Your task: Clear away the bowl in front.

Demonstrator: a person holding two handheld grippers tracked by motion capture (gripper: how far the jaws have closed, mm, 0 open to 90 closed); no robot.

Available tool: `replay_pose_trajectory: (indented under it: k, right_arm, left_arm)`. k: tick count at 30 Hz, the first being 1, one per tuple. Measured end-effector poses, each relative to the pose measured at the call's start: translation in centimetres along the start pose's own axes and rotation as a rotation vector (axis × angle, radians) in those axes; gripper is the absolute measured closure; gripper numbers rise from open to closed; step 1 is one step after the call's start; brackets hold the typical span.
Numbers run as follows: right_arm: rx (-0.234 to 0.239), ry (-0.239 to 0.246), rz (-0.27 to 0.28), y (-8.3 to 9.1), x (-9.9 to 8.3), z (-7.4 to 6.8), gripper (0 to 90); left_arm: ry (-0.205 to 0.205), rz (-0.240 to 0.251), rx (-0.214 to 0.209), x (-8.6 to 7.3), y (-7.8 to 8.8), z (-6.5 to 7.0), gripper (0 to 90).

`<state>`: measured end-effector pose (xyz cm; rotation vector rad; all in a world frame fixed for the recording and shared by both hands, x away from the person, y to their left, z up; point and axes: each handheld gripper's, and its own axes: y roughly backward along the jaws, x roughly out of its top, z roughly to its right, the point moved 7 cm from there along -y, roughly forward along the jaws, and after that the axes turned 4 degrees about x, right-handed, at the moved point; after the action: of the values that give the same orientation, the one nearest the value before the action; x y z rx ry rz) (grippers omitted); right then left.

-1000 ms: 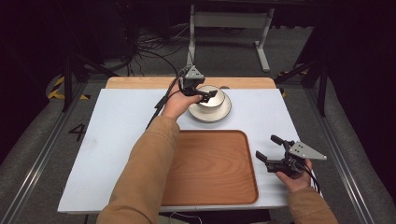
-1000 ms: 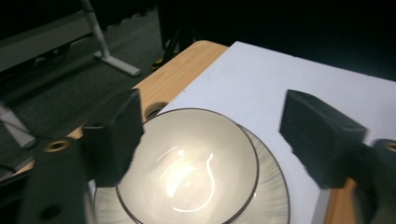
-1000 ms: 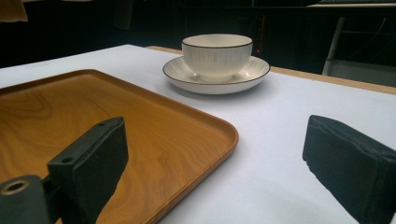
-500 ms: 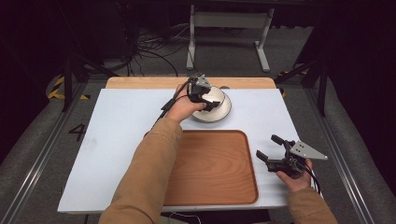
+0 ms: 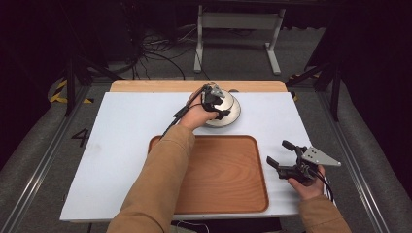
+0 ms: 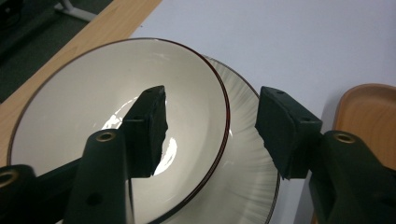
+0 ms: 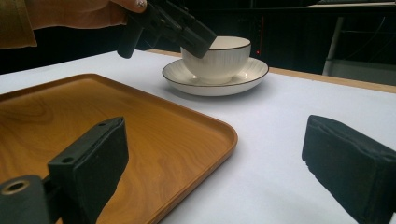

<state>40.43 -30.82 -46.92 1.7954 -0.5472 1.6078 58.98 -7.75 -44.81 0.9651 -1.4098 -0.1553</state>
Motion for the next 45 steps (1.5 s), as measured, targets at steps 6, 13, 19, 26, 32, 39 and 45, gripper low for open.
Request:
replay_pose_trajectory:
  k: [6,13,19,26,32,39,45]
  right_arm:
    - [0.000,0.000,0.000,0.0,0.0,0.0,7.7]
    - [0.001,0.002,0.000,0.0,0.0,0.0,7.7]
    - [0.002,-0.005,-0.001,0.0,0.0,0.0,7.7]
    - [0.006,-0.009,0.000,0.0,0.0,0.1,7.7]
    - [0.006,-0.012,0.000,0.0,0.0,0.1,7.7]
    - [0.005,-0.024,0.004,0.0,0.0,0.2,7.7]
    - [0.004,-0.027,0.005,0.0,0.0,0.2,7.7]
  left_arm:
    - [-0.016,-0.034,-0.004,-0.5,-0.8,0.4,45.6]
    - [-0.027,-0.091,0.015,-1.3,-1.2,0.3,52.0]
    - [-0.033,-0.111,0.028,-1.5,-1.3,0.1,61.4]
    - [-0.063,-0.104,0.044,-1.4,-1.6,0.4,64.5]
    - [-0.055,-0.102,0.032,-1.4,-1.7,0.5,71.2]
    - [-0.058,-0.116,0.023,-1.3,-2.2,0.5,80.3]
    - [-0.068,-0.139,0.024,-1.2,-2.1,0.6,81.2]
